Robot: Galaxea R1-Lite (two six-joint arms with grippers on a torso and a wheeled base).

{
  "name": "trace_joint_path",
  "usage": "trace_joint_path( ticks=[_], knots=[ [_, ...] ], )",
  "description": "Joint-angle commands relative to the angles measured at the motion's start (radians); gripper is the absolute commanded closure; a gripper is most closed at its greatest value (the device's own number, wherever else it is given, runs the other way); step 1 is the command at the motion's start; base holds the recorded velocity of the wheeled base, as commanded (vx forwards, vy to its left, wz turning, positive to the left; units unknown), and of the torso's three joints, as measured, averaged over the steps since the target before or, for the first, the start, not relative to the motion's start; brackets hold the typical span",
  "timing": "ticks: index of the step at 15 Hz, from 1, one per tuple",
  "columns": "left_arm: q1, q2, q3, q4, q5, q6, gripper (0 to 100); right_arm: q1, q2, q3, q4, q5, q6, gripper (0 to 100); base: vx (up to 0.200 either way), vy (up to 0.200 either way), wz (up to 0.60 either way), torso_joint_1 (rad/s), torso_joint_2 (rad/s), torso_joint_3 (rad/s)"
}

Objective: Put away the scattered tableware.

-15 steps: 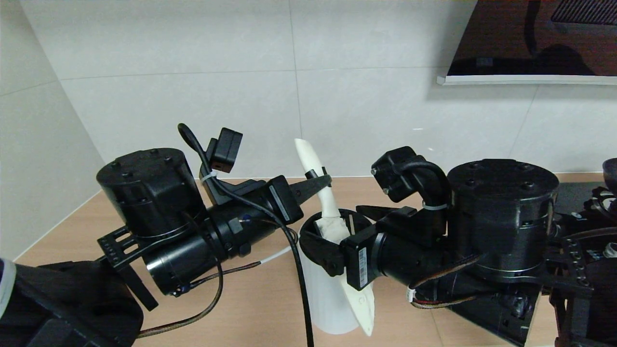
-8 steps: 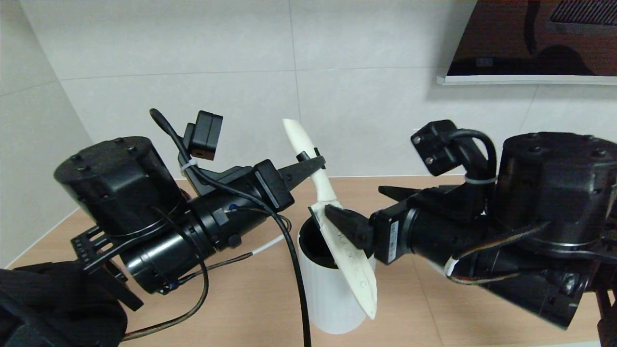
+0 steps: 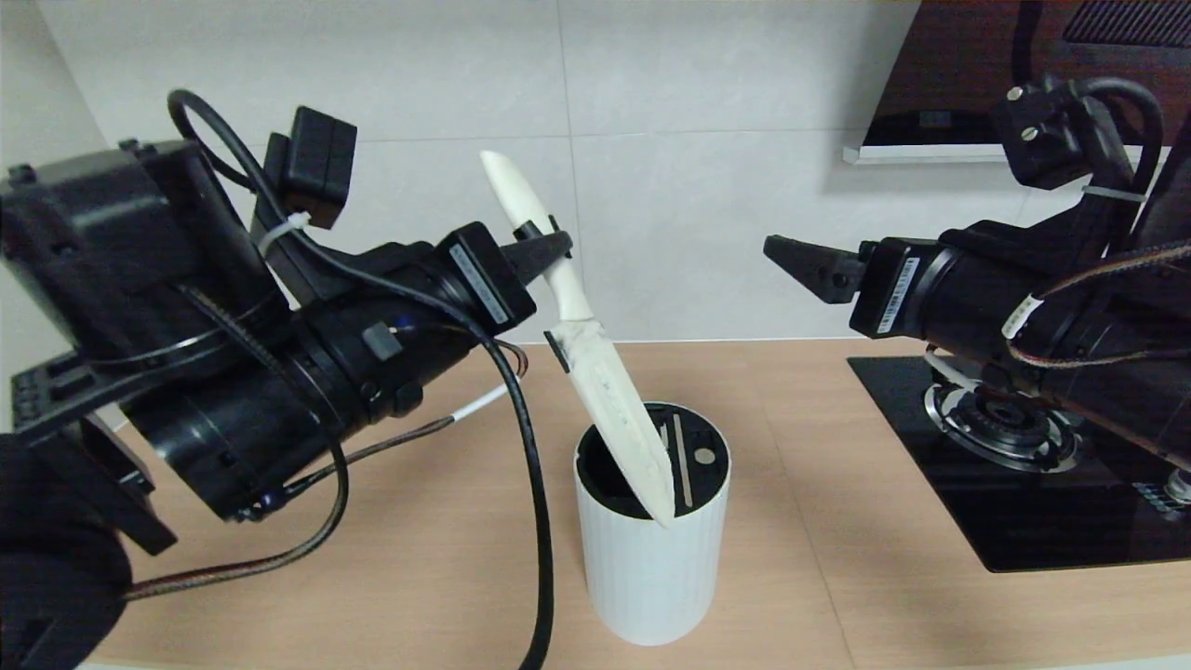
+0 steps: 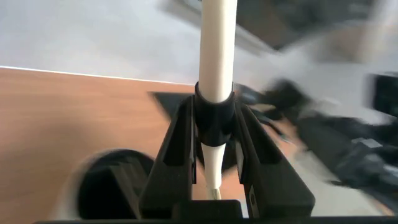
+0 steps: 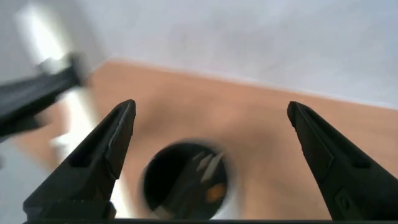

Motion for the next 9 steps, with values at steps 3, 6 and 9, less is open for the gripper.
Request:
trace_joint_path(
  ticks=[3,6,9],
  knots=[
    [-0.045,-0.018,-0.091,0.045,0.085,0.208,100,-0.039,-0.005,-0.006,-0.001,-0.003,0.001,0,0.000,0.000,0.00,0.000,0.00,0.000],
    [-0.160,0.068,-0.034,-0.073,0.357,0.412,100,-0.040,0.020,0.001,-0.051,-0.009,0.002,0,0.000,0.000,0.00,0.000,0.00,0.000],
    [-0.180,0.178,0.006,-0.366,0.447,0.599,100,-0.046,0.010,0.003,-0.056,-0.009,0.001,0,0.000,0.000,0.00,0.000,0.00,0.000]
  ],
)
